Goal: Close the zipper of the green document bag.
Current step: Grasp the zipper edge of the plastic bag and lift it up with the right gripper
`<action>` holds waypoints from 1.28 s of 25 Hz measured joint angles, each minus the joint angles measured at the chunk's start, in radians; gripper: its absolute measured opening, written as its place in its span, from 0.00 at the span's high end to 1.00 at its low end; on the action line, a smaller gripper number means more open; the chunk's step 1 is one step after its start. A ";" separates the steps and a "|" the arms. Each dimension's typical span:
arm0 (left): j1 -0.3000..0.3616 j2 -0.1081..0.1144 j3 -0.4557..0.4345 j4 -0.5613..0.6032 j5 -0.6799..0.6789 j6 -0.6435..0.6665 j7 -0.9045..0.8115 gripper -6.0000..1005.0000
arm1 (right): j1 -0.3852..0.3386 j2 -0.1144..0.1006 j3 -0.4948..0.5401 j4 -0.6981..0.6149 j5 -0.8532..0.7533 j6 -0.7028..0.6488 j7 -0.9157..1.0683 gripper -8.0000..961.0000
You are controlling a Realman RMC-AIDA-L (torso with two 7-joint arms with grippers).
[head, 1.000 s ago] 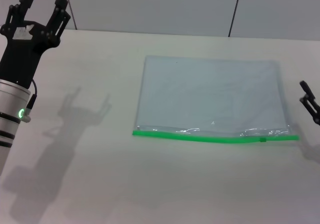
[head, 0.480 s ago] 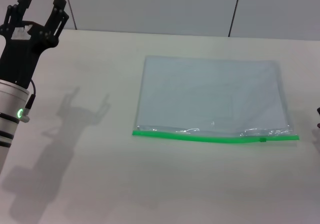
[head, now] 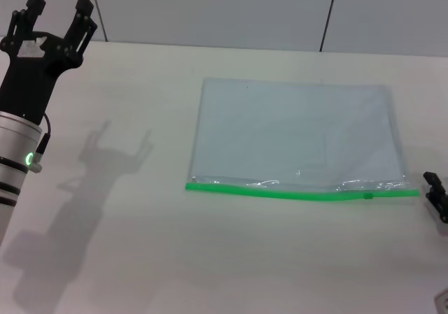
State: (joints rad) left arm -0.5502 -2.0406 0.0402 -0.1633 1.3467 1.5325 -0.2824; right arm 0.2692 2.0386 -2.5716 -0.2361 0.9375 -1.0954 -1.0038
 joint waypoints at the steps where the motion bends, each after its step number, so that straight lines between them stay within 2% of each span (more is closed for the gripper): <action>1: 0.000 0.000 0.000 0.000 0.000 0.000 0.000 0.19 | 0.000 0.000 0.000 -0.001 0.000 0.006 -0.006 0.28; 11: 0.001 0.000 -0.001 0.000 0.000 0.000 0.000 0.19 | 0.004 0.000 -0.015 -0.006 -0.002 0.047 -0.023 0.30; 21: 0.001 0.000 0.000 -0.001 0.000 0.000 0.000 0.19 | 0.003 0.000 -0.071 -0.075 -0.001 0.048 -0.069 0.31; 32: -0.004 -0.001 0.004 -0.004 0.000 0.000 0.000 0.19 | 0.057 -0.003 -0.091 -0.090 -0.001 0.076 -0.095 0.32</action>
State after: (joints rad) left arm -0.5541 -2.0414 0.0441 -0.1677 1.3468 1.5325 -0.2822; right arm 0.3261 2.0361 -2.6627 -0.3259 0.9366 -1.0196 -1.0989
